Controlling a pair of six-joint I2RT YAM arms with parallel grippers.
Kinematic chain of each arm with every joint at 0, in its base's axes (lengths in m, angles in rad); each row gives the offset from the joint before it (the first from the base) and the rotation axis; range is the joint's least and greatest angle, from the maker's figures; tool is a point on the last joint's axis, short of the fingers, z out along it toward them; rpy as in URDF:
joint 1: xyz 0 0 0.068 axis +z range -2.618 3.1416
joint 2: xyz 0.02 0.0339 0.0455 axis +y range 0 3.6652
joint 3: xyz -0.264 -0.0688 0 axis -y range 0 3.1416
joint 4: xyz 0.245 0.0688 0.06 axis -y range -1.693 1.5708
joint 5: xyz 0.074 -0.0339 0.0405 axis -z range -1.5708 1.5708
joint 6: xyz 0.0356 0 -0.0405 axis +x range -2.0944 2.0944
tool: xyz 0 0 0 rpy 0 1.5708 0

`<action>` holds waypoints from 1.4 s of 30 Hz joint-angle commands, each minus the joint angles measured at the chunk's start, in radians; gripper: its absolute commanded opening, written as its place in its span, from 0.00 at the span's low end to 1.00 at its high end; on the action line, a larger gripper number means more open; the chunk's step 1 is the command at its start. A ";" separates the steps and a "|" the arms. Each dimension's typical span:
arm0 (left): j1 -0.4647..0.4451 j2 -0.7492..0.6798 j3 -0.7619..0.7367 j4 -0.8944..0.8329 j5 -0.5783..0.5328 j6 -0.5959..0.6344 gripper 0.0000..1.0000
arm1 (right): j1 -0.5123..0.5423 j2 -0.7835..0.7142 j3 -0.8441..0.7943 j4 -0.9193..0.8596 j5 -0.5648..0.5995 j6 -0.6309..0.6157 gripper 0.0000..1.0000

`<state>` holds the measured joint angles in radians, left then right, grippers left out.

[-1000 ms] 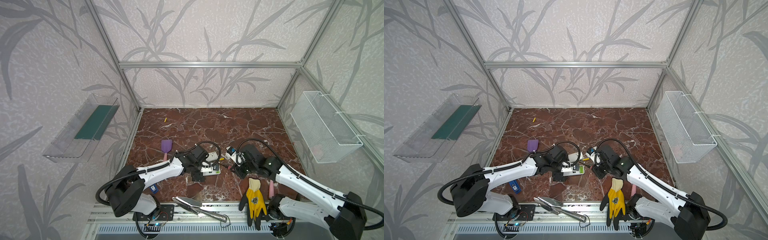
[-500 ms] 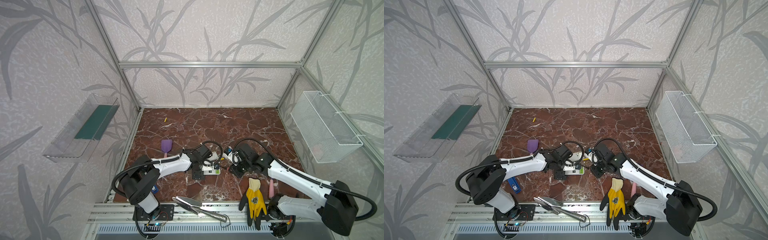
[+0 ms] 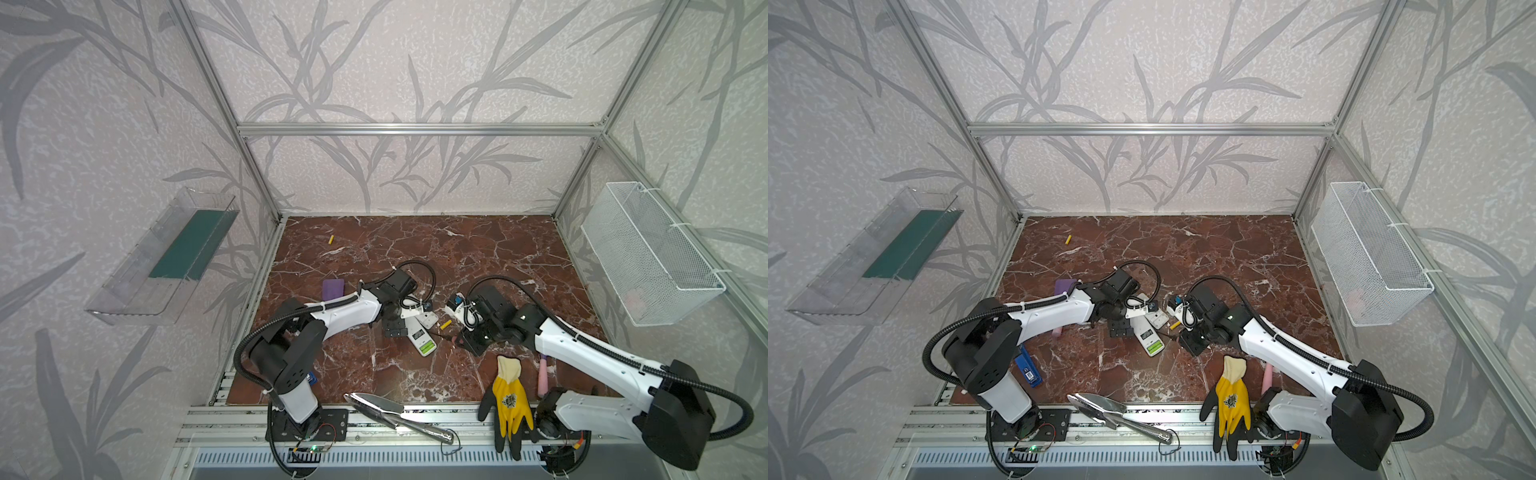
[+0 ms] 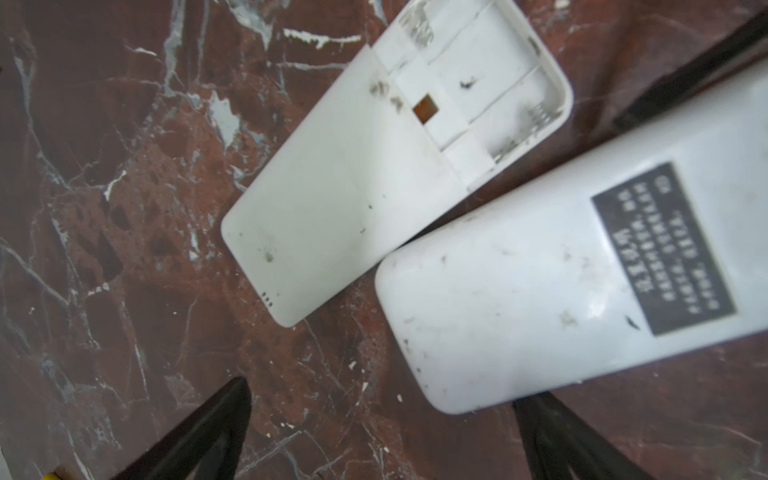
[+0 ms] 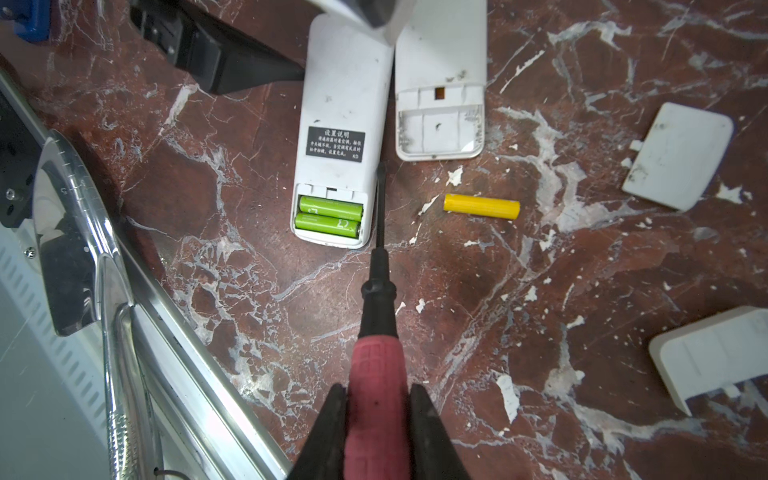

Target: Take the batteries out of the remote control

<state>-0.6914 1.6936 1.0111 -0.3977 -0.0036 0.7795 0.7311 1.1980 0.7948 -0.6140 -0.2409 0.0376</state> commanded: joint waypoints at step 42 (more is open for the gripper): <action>-0.114 0.166 0.305 -0.410 -0.031 -1.383 0.99 | 0.036 -0.232 -0.029 -0.001 0.010 -0.077 0.00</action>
<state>-0.8120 1.8458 1.3075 -0.7994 -0.0467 -0.5201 0.7612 0.9913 0.7856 -0.6319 -0.2131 -0.0277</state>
